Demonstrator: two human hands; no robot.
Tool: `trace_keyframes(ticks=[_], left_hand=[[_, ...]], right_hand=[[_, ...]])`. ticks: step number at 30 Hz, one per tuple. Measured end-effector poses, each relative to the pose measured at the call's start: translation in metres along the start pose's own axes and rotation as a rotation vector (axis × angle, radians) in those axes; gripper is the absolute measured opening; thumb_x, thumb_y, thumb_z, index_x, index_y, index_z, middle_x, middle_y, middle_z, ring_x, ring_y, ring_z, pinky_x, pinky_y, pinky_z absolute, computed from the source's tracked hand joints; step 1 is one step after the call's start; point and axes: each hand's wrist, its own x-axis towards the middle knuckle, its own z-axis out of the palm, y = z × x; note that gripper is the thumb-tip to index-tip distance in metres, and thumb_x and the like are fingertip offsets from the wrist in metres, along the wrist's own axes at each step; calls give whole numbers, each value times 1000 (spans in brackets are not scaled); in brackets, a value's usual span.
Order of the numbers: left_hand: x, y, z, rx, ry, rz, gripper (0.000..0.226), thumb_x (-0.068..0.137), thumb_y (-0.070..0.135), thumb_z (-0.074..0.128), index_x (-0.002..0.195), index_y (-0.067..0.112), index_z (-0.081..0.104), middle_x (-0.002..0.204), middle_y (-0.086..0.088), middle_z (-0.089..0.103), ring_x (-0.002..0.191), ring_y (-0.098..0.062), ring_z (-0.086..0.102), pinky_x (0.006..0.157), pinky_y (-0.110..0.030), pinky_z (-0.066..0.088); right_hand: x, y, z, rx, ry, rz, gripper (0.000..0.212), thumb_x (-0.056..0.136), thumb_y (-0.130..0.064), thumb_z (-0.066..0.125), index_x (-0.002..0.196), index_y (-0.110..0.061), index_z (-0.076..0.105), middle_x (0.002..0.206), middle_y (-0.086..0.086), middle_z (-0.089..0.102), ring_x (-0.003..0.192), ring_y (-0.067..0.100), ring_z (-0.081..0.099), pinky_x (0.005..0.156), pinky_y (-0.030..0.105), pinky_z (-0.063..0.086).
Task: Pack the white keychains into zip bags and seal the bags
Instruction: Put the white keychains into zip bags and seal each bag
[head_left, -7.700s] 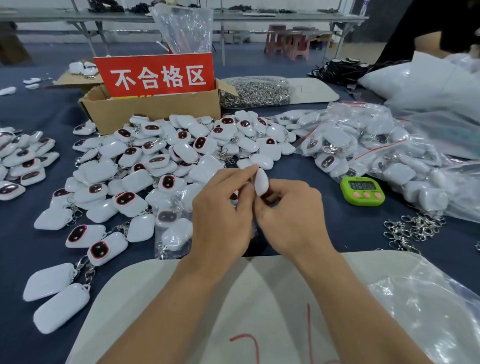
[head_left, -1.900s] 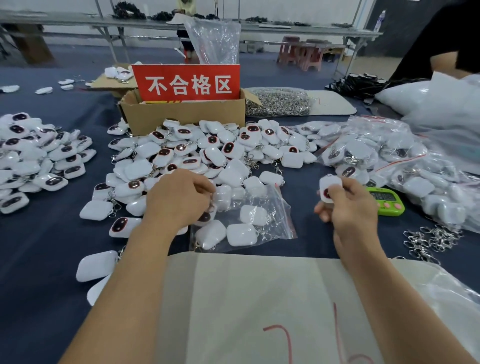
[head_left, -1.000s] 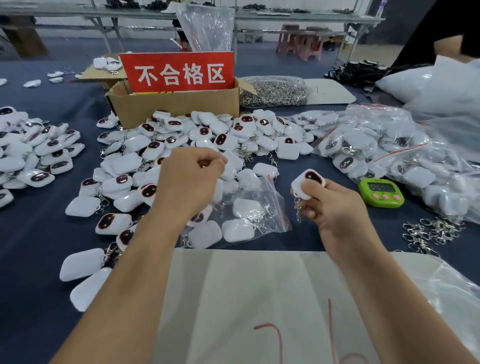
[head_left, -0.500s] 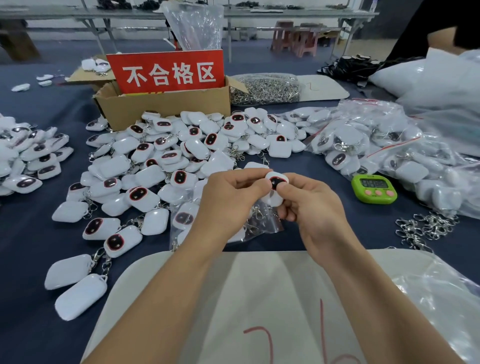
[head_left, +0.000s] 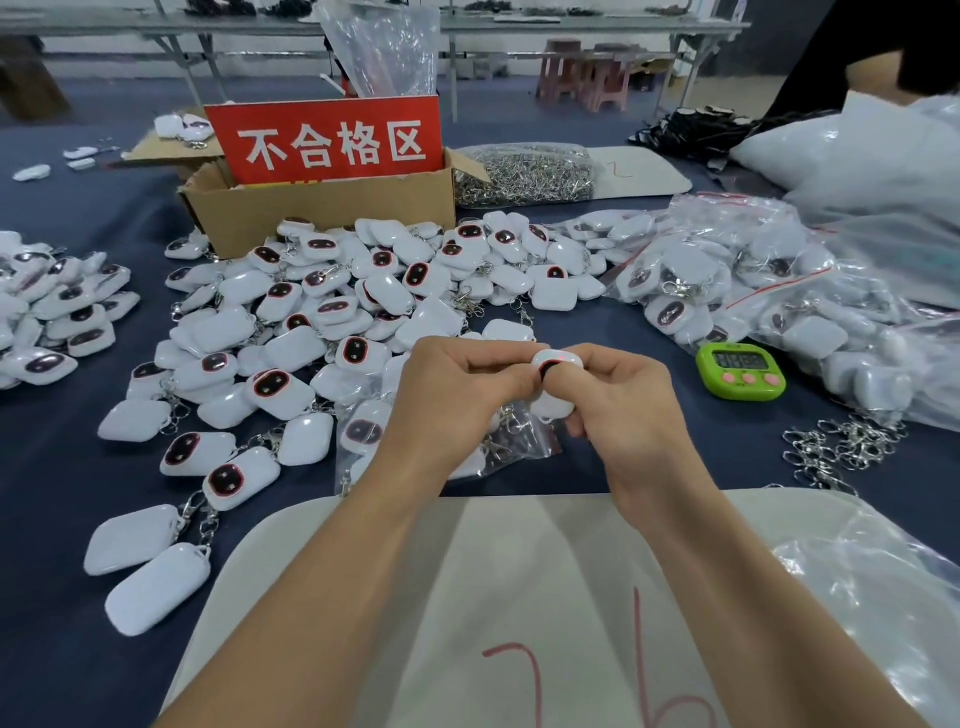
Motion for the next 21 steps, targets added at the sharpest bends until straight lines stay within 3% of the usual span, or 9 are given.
trace_keyframes(ticks=[3, 8, 11, 16, 21], left_hand=[[0, -1, 1, 16, 6, 8, 27, 72, 17, 74, 94, 26, 85, 85, 0, 80, 83, -21, 74, 89, -49, 61], [-2, -1, 4, -13, 123, 24, 17, 76, 22, 78, 89, 31, 84, 81, -2, 79, 84, -40, 72, 78, -56, 61], [-2, 0, 4, -21, 180, 25, 17, 82, 16, 81, 87, 32, 84, 81, 0, 79, 81, -37, 73, 74, -53, 61], [2, -5, 1, 0, 171, 13, 13, 84, 17, 83, 91, 26, 84, 81, 5, 79, 78, -17, 75, 77, -37, 62], [5, -8, 1, 0, 191, 34, 13, 80, 19, 83, 87, 30, 83, 79, 8, 79, 76, -11, 75, 69, -27, 60]], right_hand=[[-1, 1, 1, -1, 29, -14, 18, 87, -18, 72, 70, -20, 77, 56, -6, 52, 51, 8, 38, 47, 17, 34], [0, 0, -2, 59, -127, 33, 10, 86, -12, 72, 88, -18, 80, 63, -6, 60, 57, 10, 47, 54, 19, 40], [0, -1, -2, 132, -139, 23, 21, 84, 3, 70, 87, -15, 81, 61, -2, 62, 54, 8, 48, 50, 18, 42], [-1, 2, 0, 121, -37, -36, 17, 84, 0, 76, 80, -16, 82, 57, 1, 63, 50, 12, 47, 47, 18, 42], [2, -1, 0, 63, -54, -45, 20, 84, -4, 79, 82, -23, 83, 67, 2, 76, 50, 9, 56, 51, 22, 48]])
